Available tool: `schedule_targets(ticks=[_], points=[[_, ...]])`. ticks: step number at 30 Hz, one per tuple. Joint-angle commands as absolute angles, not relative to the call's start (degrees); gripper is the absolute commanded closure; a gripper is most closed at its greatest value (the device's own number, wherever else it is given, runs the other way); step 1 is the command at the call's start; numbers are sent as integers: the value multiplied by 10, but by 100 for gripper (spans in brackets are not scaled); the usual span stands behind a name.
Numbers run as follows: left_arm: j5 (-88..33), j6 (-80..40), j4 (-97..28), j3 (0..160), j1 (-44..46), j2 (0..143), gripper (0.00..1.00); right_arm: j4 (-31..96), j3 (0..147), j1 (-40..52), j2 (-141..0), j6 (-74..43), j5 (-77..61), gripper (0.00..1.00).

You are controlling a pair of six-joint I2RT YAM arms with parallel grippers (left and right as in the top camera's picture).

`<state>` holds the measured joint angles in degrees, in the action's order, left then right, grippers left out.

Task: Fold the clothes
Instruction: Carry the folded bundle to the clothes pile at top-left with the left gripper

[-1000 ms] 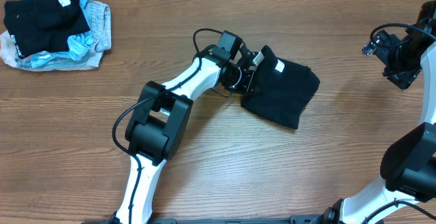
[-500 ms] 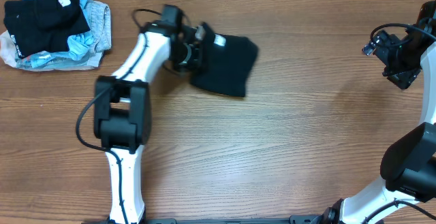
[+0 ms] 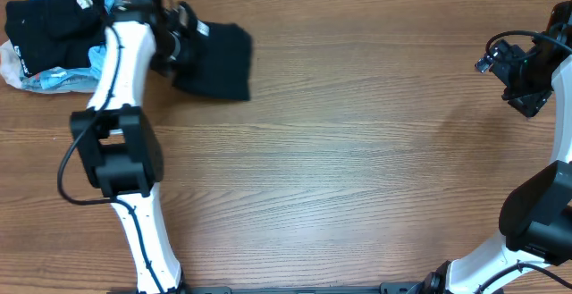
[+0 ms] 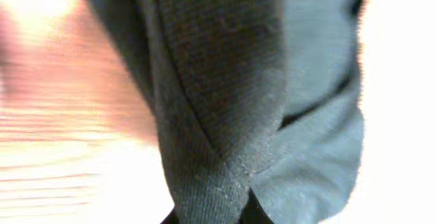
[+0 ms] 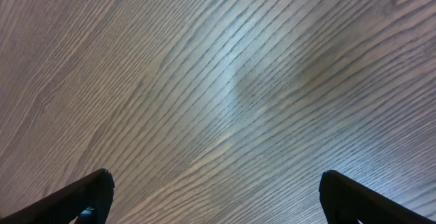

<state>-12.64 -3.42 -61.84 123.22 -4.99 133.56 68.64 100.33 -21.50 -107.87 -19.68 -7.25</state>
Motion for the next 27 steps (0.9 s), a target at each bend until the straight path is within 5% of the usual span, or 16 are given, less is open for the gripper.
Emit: schedule_targets(ticks=[1, 15, 27], points=[[-102, 3, -638, 1307, -62, 1340, 96, 686, 1015, -215, -1078, -200, -71, 0], [-55, 14, -656, 1523, -107, 1340, 96, 686, 1015, -215, -1078, -200, -71, 0], [-56, 39, -606, 1545, -197, 1340, 96, 687, 1015, -215, -1078, -200, -71, 0]])
